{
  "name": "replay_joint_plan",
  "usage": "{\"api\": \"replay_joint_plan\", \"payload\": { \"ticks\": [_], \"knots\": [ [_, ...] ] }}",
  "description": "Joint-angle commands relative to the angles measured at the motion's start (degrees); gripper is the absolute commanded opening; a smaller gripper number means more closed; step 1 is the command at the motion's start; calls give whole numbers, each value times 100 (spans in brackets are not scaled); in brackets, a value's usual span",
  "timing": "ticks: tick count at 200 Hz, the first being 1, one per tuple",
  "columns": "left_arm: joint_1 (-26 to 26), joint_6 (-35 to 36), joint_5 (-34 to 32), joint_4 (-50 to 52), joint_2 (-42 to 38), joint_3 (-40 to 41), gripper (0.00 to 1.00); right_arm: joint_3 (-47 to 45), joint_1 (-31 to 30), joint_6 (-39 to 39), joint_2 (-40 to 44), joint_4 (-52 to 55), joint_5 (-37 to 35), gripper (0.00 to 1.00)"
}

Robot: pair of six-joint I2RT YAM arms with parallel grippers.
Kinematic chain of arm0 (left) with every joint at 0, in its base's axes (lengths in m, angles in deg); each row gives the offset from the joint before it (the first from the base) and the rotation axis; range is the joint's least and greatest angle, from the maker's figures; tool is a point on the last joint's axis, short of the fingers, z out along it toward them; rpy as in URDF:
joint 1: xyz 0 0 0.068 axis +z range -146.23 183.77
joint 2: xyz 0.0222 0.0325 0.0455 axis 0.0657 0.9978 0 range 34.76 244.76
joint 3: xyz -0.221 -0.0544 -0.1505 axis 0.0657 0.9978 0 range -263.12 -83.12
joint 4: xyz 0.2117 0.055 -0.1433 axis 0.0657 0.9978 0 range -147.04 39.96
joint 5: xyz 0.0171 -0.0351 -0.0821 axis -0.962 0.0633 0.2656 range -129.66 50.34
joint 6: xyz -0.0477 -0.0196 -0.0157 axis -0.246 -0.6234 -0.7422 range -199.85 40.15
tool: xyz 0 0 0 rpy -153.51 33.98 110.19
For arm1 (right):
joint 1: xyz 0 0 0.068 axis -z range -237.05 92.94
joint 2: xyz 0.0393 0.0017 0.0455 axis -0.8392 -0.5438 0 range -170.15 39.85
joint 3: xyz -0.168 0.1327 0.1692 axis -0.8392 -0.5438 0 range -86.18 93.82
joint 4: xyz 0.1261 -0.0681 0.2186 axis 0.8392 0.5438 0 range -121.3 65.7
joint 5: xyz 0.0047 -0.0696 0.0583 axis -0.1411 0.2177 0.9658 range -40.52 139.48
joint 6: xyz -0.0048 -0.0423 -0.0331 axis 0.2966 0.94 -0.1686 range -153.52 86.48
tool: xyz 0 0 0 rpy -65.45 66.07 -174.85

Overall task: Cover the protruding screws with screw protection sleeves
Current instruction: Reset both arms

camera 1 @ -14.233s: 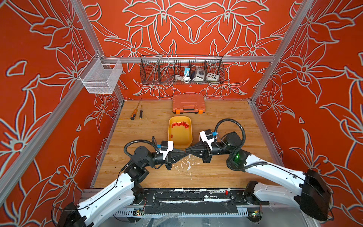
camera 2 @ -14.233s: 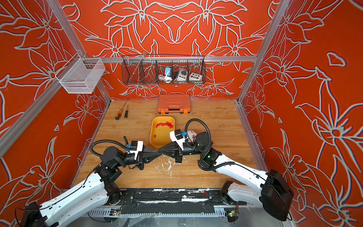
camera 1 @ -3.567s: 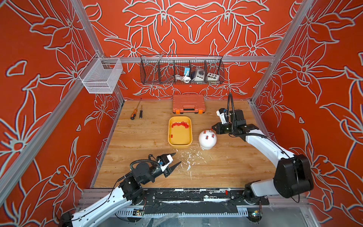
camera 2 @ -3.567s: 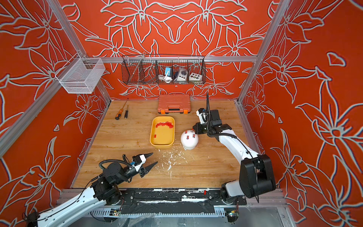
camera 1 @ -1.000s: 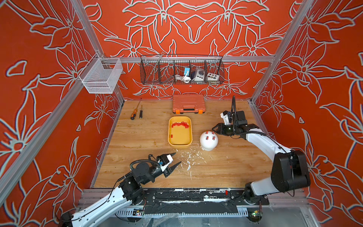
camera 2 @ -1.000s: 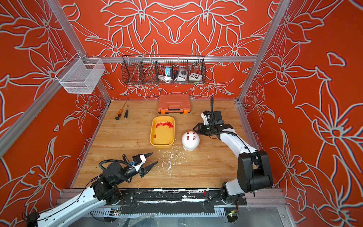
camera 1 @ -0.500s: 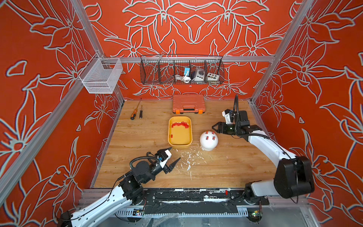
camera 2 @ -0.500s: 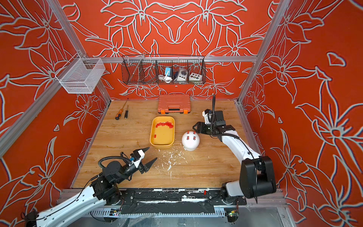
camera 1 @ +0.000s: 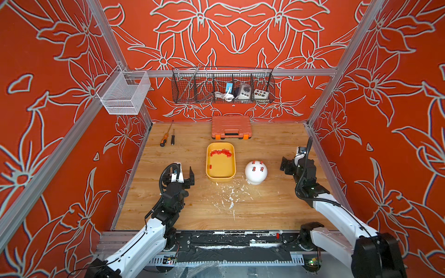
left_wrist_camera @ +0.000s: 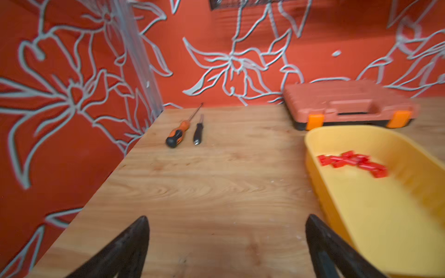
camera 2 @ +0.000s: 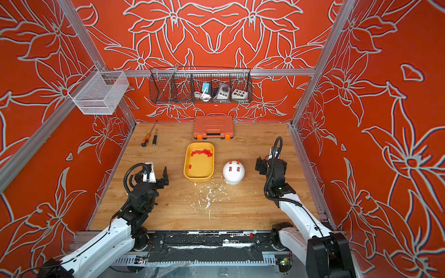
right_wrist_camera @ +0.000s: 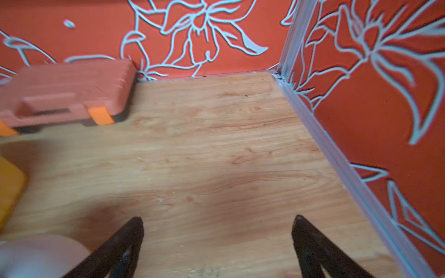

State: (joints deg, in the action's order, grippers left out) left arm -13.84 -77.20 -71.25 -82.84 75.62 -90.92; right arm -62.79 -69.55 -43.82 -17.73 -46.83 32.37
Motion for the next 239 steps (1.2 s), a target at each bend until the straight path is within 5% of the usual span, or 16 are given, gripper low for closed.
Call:
{"api": "replay_joint_plan", "payload": {
  "ticks": [1,31,86,114,130,171,182,239],
  "knots": [
    [586,-401,265,-488,623,-104,100,-265,0,668,-273,-1085,-724,98],
    [741,-207,503,-1136,2003,-338,100,-125,1,925,-1076,-1229,-857,99],
    [1011,62,1425,-2445,2899,-215,100,-437,63,1463,-1827,-2796,-827,99],
    [1055,547,2549,-3958,3686,260,100,-465,475,1190,-2106,-2923,-172,99],
    [1057,534,2587,-4654,4170,403,100,-652,528,1229,-2076,-3181,97,99],
    [1508,-81,2295,-2385,4057,-777,100,-659,640,1242,-2414,-3495,458,99],
    [1789,-283,2694,-1754,3945,-1027,100,-582,693,1185,-2379,-3293,499,98],
    [1806,-283,2724,-1822,3979,-1014,100,-539,953,1047,-2389,-3224,833,99]
  ]
}}
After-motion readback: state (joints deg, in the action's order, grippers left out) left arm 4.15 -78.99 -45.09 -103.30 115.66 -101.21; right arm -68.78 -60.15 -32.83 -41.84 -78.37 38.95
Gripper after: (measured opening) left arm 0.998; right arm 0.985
